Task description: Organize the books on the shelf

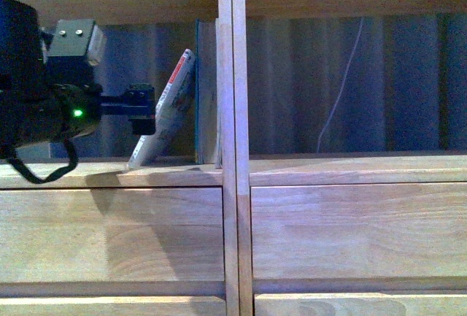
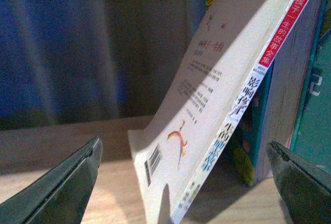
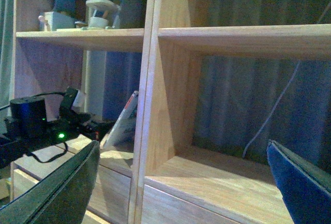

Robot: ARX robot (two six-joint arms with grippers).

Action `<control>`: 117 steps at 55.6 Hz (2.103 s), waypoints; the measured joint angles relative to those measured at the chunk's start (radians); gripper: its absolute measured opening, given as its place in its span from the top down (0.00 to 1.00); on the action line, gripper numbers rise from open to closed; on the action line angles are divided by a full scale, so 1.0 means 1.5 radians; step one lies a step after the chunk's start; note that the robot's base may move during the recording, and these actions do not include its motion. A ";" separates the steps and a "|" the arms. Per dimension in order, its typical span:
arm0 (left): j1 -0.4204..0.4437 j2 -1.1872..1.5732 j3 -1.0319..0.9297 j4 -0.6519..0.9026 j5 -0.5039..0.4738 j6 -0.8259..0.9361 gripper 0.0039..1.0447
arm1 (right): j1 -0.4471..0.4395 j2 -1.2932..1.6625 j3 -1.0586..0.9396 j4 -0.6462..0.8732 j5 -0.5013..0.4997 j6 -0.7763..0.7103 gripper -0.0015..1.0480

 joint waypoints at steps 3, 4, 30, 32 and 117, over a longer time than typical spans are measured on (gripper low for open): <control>0.007 -0.041 -0.052 0.012 -0.005 -0.010 0.07 | 0.000 0.000 0.000 0.000 0.000 0.000 0.07; 0.010 -0.059 -0.074 0.018 -0.004 -0.014 0.07 | 0.000 0.000 0.000 0.000 0.000 0.000 0.07; 0.030 -0.345 -0.315 -0.065 -0.037 -0.071 0.15 | 0.014 -0.008 0.015 -0.071 0.058 -0.036 0.10; 0.030 -0.370 -0.336 -0.131 -0.072 -0.059 0.23 | 0.051 -0.027 0.055 -0.243 0.181 -0.085 0.18; 0.091 -0.888 -0.885 -0.136 -0.026 -0.041 0.98 | 0.292 -0.404 -0.413 -0.437 0.526 -0.242 0.97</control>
